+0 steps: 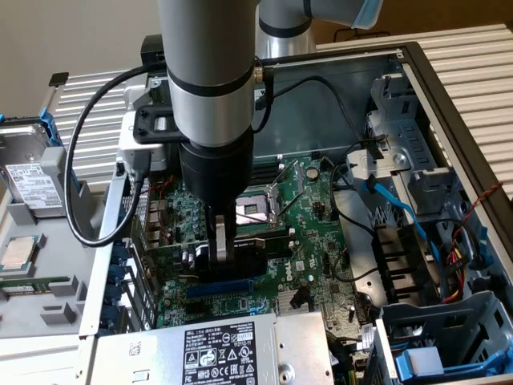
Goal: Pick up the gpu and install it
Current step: 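Insert the gpu into the slot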
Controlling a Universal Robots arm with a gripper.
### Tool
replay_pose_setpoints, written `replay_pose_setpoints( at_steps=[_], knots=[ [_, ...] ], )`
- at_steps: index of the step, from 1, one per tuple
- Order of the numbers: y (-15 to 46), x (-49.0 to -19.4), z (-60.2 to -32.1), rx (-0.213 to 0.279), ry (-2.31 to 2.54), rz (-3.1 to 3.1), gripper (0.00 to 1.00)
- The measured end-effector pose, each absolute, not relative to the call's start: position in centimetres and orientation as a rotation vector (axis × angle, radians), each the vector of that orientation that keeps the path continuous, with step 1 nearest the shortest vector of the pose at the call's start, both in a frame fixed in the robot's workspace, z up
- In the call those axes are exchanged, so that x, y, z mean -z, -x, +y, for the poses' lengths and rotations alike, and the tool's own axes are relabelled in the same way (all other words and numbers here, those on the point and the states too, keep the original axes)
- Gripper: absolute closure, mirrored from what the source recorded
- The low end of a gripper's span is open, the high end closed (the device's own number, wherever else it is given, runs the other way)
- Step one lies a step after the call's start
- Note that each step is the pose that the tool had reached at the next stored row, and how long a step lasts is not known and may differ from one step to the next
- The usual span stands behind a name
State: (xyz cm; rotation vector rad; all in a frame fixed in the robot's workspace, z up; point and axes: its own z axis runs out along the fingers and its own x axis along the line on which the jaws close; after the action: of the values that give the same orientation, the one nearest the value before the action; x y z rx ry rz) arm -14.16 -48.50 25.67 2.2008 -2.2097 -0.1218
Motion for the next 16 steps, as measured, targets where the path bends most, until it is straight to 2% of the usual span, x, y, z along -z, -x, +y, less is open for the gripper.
replay_pose_setpoints(
  at_steps=[16],
  knots=[
    [14.16, -25.44, -48.5, 0.122, -2.202, -2.209, 0.73]
  ],
)
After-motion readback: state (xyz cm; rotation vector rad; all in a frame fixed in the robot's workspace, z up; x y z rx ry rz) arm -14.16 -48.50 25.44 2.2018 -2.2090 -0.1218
